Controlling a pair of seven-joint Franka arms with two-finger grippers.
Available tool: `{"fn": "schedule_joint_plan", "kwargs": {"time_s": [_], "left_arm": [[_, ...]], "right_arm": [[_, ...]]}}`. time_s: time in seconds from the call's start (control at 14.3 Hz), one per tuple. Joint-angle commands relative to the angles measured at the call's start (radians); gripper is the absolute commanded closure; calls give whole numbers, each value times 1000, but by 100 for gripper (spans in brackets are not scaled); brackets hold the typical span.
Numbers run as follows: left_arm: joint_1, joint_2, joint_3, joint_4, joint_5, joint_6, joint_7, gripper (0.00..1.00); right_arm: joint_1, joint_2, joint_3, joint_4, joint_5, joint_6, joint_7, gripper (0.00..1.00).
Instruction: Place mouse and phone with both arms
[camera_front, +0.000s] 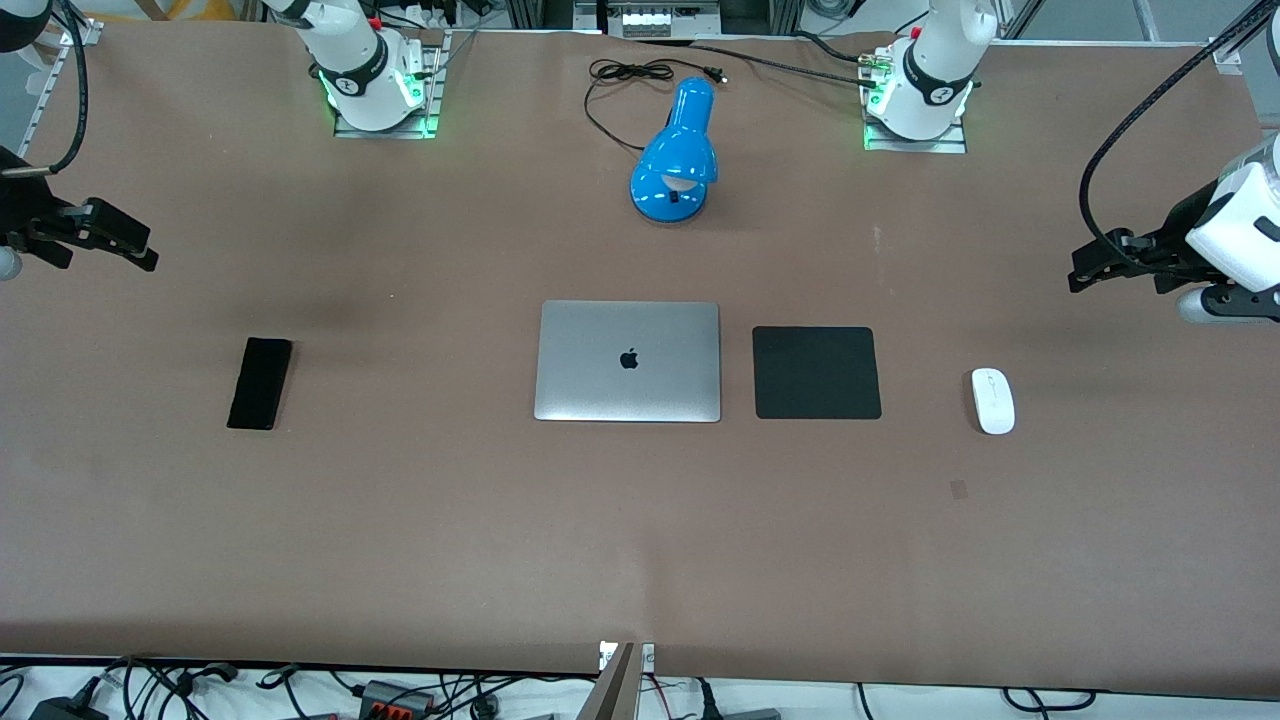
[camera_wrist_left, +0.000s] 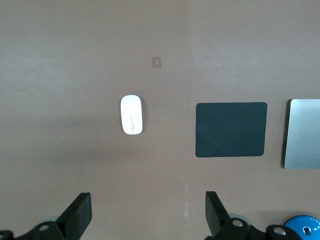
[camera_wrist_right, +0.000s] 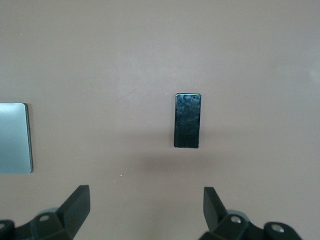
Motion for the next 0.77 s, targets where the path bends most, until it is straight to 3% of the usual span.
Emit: {"fn": "schedule_joint_plan", "kwargs": {"time_s": [0.0, 0.7], "left_arm": [[3, 15, 1, 32, -11, -13, 15, 0], [5, 15, 1, 31, -8, -16, 14, 0]], "right_arm": [[3, -10, 1, -8, 9, -3, -4, 0], [4, 5, 4, -7, 9, 19, -1, 0]]}}
